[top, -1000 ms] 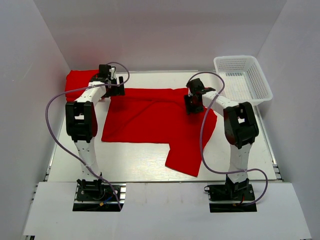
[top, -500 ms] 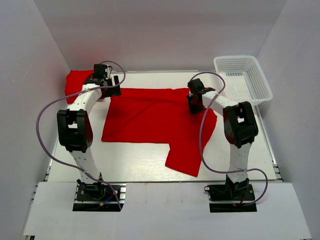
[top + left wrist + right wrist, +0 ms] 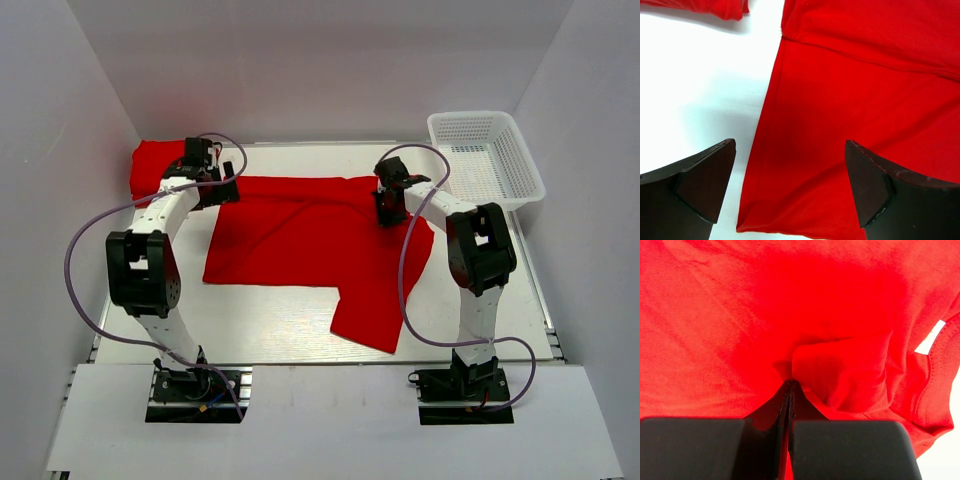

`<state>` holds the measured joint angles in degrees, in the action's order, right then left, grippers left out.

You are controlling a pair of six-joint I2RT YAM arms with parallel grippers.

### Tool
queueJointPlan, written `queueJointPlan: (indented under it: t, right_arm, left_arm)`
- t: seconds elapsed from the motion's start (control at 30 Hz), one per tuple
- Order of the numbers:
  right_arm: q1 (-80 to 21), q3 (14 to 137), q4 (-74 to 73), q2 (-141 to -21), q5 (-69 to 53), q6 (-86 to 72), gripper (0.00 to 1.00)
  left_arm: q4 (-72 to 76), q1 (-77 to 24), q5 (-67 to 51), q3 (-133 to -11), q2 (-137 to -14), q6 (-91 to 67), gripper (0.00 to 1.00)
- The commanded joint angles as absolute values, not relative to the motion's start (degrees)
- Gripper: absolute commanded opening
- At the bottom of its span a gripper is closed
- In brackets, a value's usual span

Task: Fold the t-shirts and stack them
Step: Fold the flattened tshirt in 1/3 of the way

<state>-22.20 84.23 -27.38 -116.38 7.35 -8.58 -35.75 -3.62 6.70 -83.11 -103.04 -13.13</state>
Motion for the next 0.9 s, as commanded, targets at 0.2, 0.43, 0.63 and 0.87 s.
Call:
queueJointPlan:
  t: [0.2, 0.43, 0.63, 0.87]
  right_arm:
    - [-22.24, 84.64, -28.04, -109.7, 0.7, -8.35, 0.0]
    - [-22.24, 84.55, -29.53, -108.37, -3.34, -8.96, 0.0]
    - [-22.5, 85.69, -30.59, -111.18, -7.98, -8.88, 0.0]
    - [-22.76, 84.64, -23.39, -113.82, -20.73, -11.95, 0.0]
  left_arm:
    - [-36.65, -3.96, 8.44, -81.75, -97.65, -15.21, 1.0]
    - [-36.65, -3.96, 8.44, -81.21, -97.65, -15.73, 1.0]
    - [-37.18, -3.96, 8.44, -81.21, -97.65, -16.25, 1.0]
    - [-37.18, -3.96, 7.29, -80.16, -98.78, -16.79, 1.0]
